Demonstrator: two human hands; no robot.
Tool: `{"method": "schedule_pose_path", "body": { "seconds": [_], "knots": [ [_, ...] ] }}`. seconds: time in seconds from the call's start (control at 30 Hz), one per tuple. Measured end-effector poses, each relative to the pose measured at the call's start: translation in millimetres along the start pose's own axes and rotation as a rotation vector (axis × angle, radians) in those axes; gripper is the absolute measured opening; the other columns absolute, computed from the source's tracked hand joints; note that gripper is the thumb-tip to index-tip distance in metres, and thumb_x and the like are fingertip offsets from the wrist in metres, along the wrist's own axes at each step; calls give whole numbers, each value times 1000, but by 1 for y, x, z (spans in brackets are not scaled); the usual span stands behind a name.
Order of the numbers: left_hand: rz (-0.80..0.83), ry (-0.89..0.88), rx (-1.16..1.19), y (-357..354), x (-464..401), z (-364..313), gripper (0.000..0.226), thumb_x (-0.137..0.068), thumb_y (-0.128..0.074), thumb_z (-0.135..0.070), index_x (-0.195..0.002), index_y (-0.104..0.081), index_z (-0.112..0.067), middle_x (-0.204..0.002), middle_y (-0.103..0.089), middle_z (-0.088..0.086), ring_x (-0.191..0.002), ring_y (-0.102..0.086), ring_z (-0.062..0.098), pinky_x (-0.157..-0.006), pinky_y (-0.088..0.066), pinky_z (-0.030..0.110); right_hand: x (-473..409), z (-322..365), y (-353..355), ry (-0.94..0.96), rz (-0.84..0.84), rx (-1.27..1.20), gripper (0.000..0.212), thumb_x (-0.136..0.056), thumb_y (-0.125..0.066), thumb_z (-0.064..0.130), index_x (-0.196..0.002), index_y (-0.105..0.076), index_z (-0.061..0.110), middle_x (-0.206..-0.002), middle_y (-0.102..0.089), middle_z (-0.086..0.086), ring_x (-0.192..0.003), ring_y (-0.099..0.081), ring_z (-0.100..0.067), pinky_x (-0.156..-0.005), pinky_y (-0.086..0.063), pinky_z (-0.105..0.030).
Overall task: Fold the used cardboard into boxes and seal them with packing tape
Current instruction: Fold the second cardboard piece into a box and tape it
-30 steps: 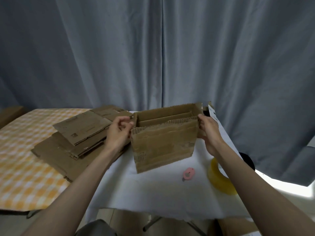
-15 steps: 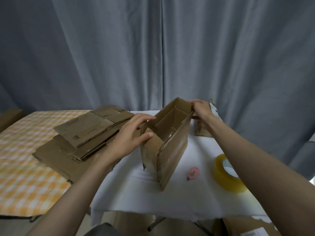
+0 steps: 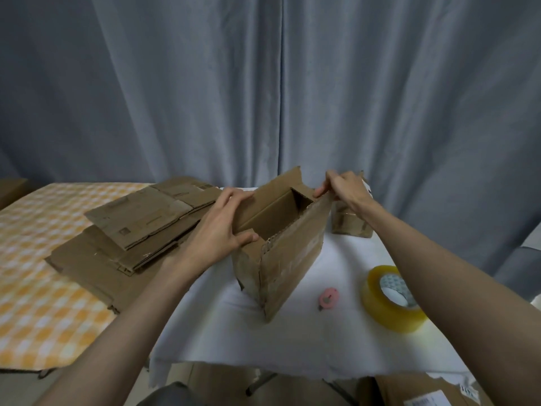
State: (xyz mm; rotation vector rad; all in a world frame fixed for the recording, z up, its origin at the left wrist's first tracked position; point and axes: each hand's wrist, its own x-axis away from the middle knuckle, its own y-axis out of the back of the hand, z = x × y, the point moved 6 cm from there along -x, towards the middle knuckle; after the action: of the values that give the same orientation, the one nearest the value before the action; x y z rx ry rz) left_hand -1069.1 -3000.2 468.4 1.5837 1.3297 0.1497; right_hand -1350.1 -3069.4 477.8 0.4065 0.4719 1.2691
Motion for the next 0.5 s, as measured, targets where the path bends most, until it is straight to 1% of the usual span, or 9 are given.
{"method": "schedule_pose_path", "body": {
  "seconds": [0.07,0.13,0.2,0.27,0.33,0.37,0.4,0.47,0.5],
  "knots": [
    [-25,45,22,-3,1,4,87,-73,-88,-26,-146,-41,-22,-141,-38,-7,-122,-44,8,-100,-40,26,-1,2,-4,32,22,42,54,-93,-34,32,-70,-81,18,-84,-77,12,-89,-60,-11,-83,-46,-24],
    [-40,103,72,-5,3,7,95,-74,-88,-24,-152,-33,-24,-146,-35,-7,-122,-44,8,-101,-38,25,-4,-1,-7,27,69,-16,48,-96,-34,31,-86,-79,17,-95,-77,0,-98,-62,-18,-92,-47,-33],
    [-41,127,117,-7,6,9,94,-77,-85,-23,-154,-31,-25,-146,-39,-7,-124,-44,8,-103,-38,25,-4,-11,-7,-32,117,-163,35,-95,-37,27,-104,-69,16,-105,-74,-11,-105,-62,-25,-89,-51,-38],
    [-32,141,159,-9,10,11,83,-83,-80,-24,-152,-34,-25,-141,-48,-9,-126,-46,7,-105,-39,28,-4,-20,-6,-41,141,-277,30,-92,-42,22,-116,-60,18,-102,-73,-8,-103,-62,-20,-81,-50,-34],
    [-33,141,194,-10,14,9,61,-93,-68,-35,-148,-43,-26,-137,-55,-11,-125,-50,4,-105,-41,30,-4,-29,-6,-35,144,-340,34,-93,-52,21,-127,-55,19,-96,-65,1,-96,-60,-13,-81,-47,-29],
    [-42,143,215,-10,16,7,51,-98,-58,-43,-145,-49,-26,-136,-57,-13,-123,-51,0,-106,-42,31,-5,-33,-8,-32,146,-326,37,-95,-57,25,-132,-53,20,-100,-61,4,-97,-58,-10,-83,-46,-28],
    [-53,156,250,-10,18,5,47,-99,-48,-49,-141,-55,-27,-134,-59,-15,-122,-52,-4,-107,-43,31,-5,-36,-11,-30,151,-281,41,-96,-60,31,-135,-52,21,-109,-59,5,-102,-56,-10,-88,-45,-26],
    [-49,192,344,-10,20,2,51,-99,-36,-55,-137,-60,-31,-131,-61,-21,-122,-51,-9,-108,-41,28,-4,-43,-19,-43,153,-196,47,-95,-63,43,-134,-56,20,-124,-57,2,-114,-53,-13,-100,-42,-29],
    [-31,199,375,-10,21,1,53,-98,-33,-58,-137,-59,-33,-131,-61,-22,-123,-51,-9,-108,-41,28,-3,-46,-24,-49,152,-181,45,-94,-64,43,-130,-60,18,-127,-58,-1,-117,-53,-16,-103,-41,-30]
  ]
}}
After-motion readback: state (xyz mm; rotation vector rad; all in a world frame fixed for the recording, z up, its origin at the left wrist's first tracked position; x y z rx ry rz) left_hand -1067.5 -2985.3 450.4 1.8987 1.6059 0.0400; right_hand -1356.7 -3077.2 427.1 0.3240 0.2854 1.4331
